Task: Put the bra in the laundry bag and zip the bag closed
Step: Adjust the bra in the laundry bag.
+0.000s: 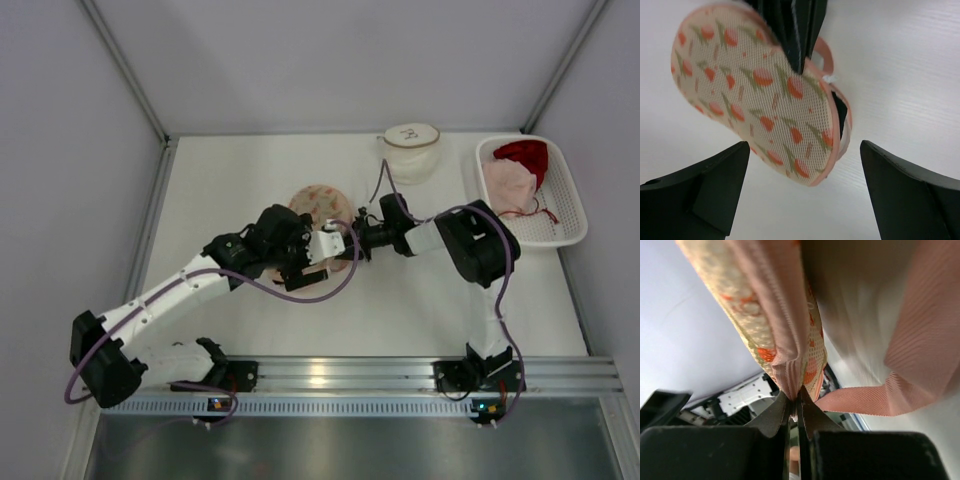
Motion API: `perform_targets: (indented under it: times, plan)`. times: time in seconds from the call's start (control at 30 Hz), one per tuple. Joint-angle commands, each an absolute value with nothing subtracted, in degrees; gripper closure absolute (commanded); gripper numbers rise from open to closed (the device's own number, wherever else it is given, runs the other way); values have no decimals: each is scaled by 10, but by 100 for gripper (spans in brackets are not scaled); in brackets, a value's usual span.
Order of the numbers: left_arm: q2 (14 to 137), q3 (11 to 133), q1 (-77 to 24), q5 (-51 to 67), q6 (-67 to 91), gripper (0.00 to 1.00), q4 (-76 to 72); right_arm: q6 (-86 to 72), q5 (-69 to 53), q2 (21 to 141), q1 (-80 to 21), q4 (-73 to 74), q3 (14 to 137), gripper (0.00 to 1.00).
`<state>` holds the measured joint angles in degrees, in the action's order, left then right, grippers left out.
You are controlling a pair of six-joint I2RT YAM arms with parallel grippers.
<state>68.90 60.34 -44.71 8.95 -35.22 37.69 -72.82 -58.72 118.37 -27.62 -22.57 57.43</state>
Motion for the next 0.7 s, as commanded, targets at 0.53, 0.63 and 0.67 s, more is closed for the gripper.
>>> perform_targets:
  times: [0.53,0.63,0.67]
  plan:
    - [750,512,-446,-111,-302,2,180,-892,-545,1181,-270,-425,529,100]
    - [767,512,-446,-135,-304,2,151,-891,-548,1179,-270,-420,529,100]
    - [771,511,-446,-141,-304,2,137,-890,-548,1179,-270,-420,528,100]
